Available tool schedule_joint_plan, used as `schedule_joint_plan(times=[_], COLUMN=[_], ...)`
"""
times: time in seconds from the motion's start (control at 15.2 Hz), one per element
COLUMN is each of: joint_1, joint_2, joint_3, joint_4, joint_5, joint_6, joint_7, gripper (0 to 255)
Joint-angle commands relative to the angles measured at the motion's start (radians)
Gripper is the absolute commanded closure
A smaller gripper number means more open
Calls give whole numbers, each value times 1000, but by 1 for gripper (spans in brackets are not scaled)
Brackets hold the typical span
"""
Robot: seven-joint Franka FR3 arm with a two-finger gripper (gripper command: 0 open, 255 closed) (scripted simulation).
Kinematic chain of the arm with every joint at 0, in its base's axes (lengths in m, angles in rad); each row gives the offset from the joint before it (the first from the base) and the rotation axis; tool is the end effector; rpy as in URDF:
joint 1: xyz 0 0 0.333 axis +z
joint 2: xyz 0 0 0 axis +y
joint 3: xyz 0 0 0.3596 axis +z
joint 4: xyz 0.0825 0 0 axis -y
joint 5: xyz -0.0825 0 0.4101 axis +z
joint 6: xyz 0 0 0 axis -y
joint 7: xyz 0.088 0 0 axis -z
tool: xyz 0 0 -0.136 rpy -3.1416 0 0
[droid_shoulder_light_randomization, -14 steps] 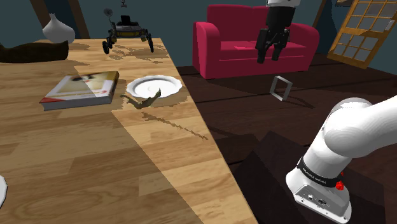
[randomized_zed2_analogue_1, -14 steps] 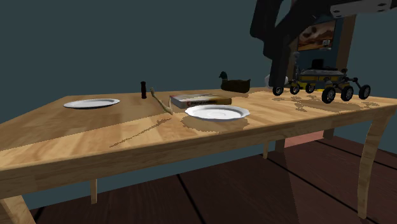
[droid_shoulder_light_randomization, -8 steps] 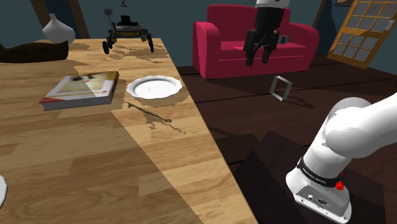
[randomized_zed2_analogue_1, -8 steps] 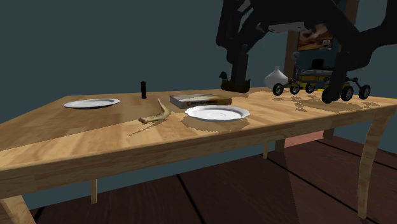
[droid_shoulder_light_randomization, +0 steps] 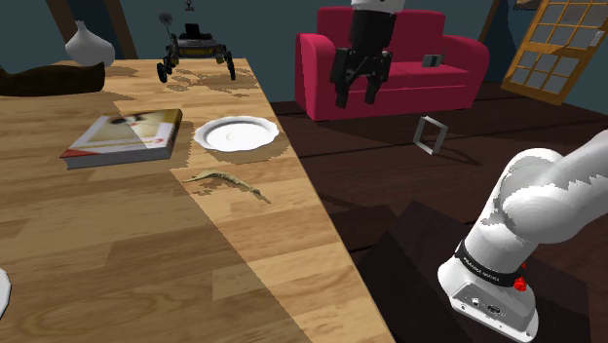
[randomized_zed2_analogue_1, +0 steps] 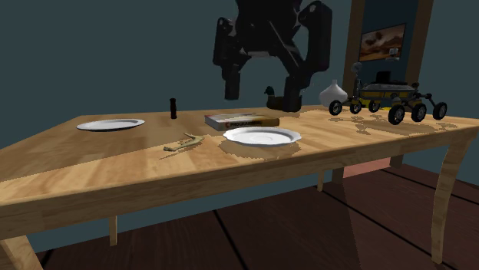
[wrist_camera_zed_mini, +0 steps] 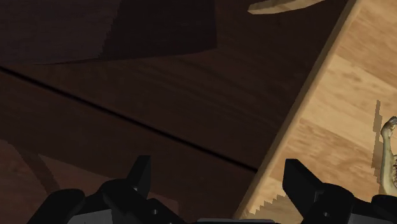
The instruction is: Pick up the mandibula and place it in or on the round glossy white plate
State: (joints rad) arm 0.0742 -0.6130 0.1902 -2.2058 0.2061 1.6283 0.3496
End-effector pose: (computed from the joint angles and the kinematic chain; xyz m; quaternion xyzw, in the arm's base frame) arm 0.3449 0.1397 0.6103 -0.9967 0.0633 0.0008 0.0503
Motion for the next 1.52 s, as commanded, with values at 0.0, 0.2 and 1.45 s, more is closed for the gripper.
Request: schedule_joint_plan(times=[0.0,0.2,1.45], joint_1=[11,24,74], joint_2=[41,107,479], joint_3=[39,92,329], joint_4=[28,79,341], joint_5=[19,36,-41], joint_6=[29,67,267], joint_7=[39,91,355], gripper=[0,0,0])
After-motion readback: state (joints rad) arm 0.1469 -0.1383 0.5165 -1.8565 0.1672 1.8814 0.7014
